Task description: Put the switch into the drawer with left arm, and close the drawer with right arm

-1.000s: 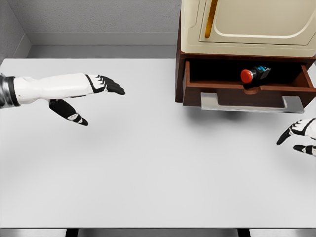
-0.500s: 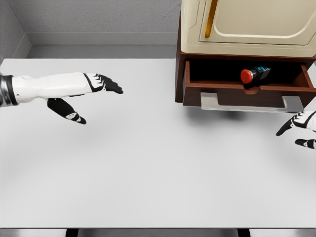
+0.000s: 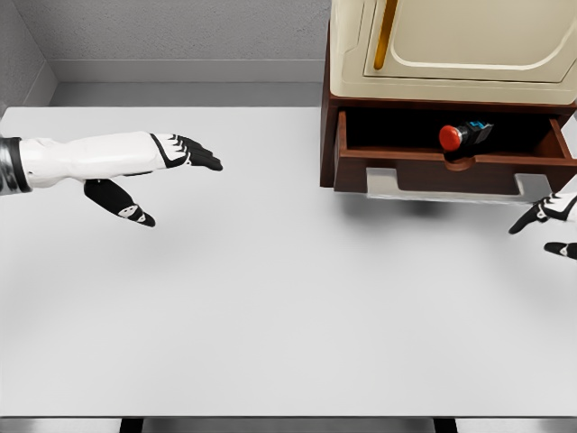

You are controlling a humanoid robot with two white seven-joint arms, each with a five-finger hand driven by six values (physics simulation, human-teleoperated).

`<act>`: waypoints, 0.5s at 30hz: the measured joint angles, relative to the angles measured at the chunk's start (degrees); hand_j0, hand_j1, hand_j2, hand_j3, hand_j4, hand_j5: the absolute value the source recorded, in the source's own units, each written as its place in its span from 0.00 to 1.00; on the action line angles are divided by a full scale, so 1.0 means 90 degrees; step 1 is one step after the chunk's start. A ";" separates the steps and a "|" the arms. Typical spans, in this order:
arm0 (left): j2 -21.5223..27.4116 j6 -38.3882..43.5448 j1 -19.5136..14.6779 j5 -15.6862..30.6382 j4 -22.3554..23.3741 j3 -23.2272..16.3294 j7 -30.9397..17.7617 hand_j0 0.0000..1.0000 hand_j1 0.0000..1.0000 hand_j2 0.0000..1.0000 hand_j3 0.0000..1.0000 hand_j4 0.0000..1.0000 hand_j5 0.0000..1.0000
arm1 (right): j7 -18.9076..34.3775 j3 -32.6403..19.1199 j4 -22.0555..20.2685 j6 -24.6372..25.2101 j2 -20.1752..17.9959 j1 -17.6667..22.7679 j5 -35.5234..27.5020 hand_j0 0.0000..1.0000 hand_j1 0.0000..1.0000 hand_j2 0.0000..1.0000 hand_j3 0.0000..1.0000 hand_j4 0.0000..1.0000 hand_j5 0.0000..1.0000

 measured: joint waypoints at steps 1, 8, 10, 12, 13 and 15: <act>0.0001 0.0000 0.0000 0.0001 0.0002 0.0001 0.0000 1.00 1.00 1.00 1.00 1.00 1.00 | 0.0000 0.0016 0.0002 0.0000 0.0000 -0.0058 0.0003 0.64 0.64 0.64 0.64 0.64 0.64; 0.0009 0.0000 0.0000 0.0000 0.0029 0.0008 0.0000 1.00 1.00 1.00 1.00 1.00 1.00 | -0.0004 0.0448 0.0025 0.0010 0.0015 -0.0508 -0.0002 0.64 0.64 0.64 0.64 0.64 0.64; 0.0010 0.0000 0.0000 0.0000 0.0033 0.0009 0.0000 1.00 1.00 1.00 1.00 1.00 1.00 | 0.0004 0.0531 0.0038 0.0014 0.0021 -0.0508 -0.0011 0.64 0.64 0.64 0.64 0.64 0.64; 0.0011 0.0001 0.0000 0.0001 0.0036 0.0010 0.0000 1.00 1.00 1.00 1.00 1.00 1.00 | 0.0022 0.0604 0.0083 0.0025 0.0024 -0.0566 -0.0020 0.64 0.64 0.64 0.64 0.64 0.64; 0.0010 0.0001 0.0000 0.0001 0.0037 0.0011 0.0000 1.00 1.00 1.00 1.00 1.00 1.00 | 0.0012 0.0656 0.0127 0.0021 0.0025 -0.0683 -0.0010 0.64 0.64 0.64 0.64 0.64 0.64; 0.0010 0.0000 0.0000 0.0000 0.0040 0.0011 0.0000 1.00 1.00 1.00 1.00 1.00 1.00 | 0.0002 0.0812 0.0263 0.0014 0.0032 -0.0947 0.0000 0.64 0.64 0.64 0.64 0.64 0.64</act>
